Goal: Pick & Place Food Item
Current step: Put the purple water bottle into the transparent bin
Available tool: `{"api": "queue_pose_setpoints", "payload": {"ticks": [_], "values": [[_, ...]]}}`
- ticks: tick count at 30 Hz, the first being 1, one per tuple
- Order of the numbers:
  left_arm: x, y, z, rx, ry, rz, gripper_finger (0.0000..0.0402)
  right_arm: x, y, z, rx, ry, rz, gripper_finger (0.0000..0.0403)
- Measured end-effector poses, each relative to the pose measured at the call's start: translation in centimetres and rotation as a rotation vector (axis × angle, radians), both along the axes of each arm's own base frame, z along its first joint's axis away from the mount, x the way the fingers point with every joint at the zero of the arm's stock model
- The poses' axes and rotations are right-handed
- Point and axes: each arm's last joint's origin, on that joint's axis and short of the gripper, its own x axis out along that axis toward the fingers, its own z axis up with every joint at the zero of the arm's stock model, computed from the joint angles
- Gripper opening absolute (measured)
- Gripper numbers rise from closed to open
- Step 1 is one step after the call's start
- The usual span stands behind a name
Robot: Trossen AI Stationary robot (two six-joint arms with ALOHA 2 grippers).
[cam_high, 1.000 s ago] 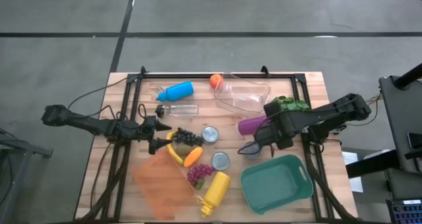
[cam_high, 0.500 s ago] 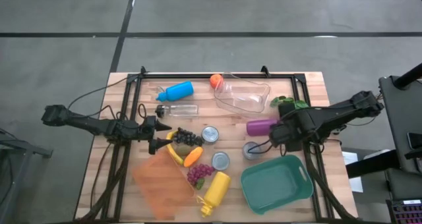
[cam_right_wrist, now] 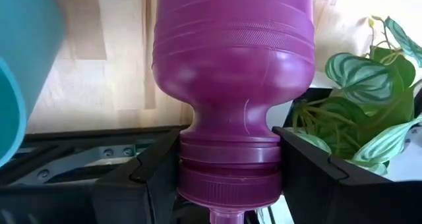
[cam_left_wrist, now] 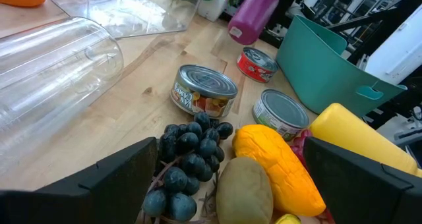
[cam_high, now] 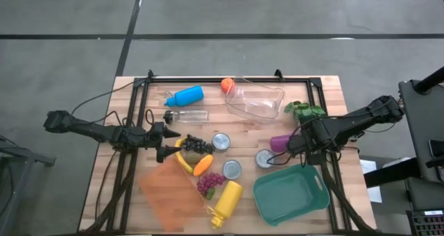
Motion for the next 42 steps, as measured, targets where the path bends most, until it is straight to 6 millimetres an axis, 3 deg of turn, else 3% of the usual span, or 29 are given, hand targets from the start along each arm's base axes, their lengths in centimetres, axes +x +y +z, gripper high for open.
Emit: {"api": "queue_pose_setpoints", "payload": {"ticks": [4, 9, 19, 24, 36, 42], "values": [[0.0, 0.0, 0.0, 0.000, 0.000, 0.000, 0.0384, 0.0, 0.0, 0.1, -0.010, -0.012, -0.014, 0.0203], [0.0, 0.0, 0.0, 0.000, 0.000, 0.000, 0.0384, -0.2, -0.4, 1.5, -0.100, -0.146, -0.102, 0.0203], [0.0, 0.0, 0.0, 0.000, 0.000, 0.000, 0.0384, -0.9, -2.3, 5.6, -0.119, -0.431, -0.479, 0.0203], [0.0, 0.0, 0.0, 0.000, -0.001, 0.000, 0.0384, -0.1, -3.4, 5.7, -0.104, -0.488, -0.609, 0.0203], [0.0, 0.0, 0.0, 0.000, 0.000, 0.000, 0.0384, 1.6, -6.4, 7.9, 0.041, -0.874, -0.868, 0.0203], [0.0, 0.0, 0.0, 0.000, 0.000, 0.001, 0.0384, 3.2, -7.9, 7.8, 0.026, -0.952, -0.897, 0.0203]]}}
